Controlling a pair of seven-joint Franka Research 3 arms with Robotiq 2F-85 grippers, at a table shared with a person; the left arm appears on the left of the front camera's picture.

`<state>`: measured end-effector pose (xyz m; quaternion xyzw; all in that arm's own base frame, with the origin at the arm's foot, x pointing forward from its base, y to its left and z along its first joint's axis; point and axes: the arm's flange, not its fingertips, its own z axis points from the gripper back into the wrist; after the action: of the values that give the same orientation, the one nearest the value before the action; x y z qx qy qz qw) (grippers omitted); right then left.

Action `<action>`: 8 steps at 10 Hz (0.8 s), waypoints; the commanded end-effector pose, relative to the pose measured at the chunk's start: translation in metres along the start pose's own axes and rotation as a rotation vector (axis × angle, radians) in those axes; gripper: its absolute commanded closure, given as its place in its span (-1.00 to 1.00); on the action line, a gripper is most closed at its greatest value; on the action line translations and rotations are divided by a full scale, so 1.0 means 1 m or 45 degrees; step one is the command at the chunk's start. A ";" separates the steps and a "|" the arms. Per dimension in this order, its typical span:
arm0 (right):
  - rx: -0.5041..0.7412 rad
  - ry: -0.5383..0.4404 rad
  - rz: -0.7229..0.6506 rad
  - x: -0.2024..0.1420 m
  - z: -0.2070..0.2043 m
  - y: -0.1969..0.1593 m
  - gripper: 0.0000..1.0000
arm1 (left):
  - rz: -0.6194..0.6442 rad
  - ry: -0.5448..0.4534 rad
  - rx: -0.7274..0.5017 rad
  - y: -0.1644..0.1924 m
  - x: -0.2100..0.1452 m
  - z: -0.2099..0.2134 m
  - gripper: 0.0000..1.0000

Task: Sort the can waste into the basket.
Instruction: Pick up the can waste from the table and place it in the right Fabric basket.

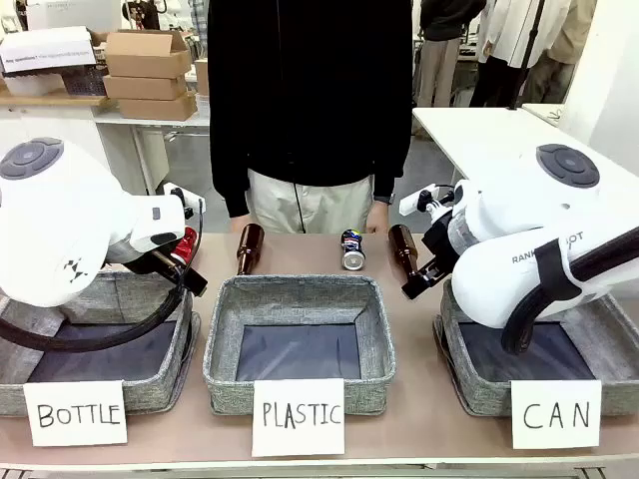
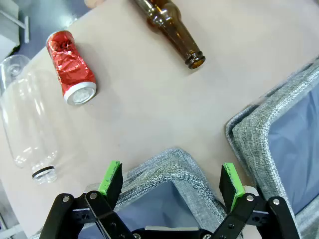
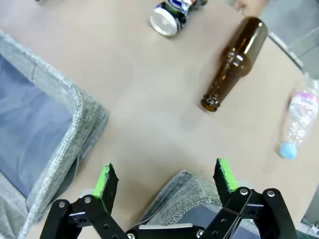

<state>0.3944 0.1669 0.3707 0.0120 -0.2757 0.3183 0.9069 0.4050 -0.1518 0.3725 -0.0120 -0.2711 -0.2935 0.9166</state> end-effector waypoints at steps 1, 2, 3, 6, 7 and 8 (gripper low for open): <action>0.000 0.000 0.000 0.000 0.000 0.000 -1.00 | 0.000 0.000 0.000 0.000 0.000 0.000 -1.00; 0.000 0.000 0.000 0.000 0.000 0.000 -1.00 | 0.000 0.000 0.000 0.000 0.000 0.000 -1.00; 0.000 0.000 0.000 0.000 0.000 0.000 -1.00 | 0.000 0.000 0.000 0.000 0.000 0.000 -1.00; 0.000 0.000 0.000 0.000 0.000 0.000 -1.00 | 0.000 0.000 0.000 0.000 0.000 0.000 -1.00; 0.000 0.000 0.000 0.000 0.000 0.000 -1.00 | 0.000 0.000 0.000 0.000 0.000 0.000 -1.00; 0.000 0.000 0.000 0.000 0.000 0.000 -1.00 | 0.000 0.000 0.000 0.000 0.000 0.000 -1.00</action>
<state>0.3944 0.1668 0.3706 0.0118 -0.2757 0.3184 0.9069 0.4050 -0.1517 0.3725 -0.0121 -0.2711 -0.2931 0.9168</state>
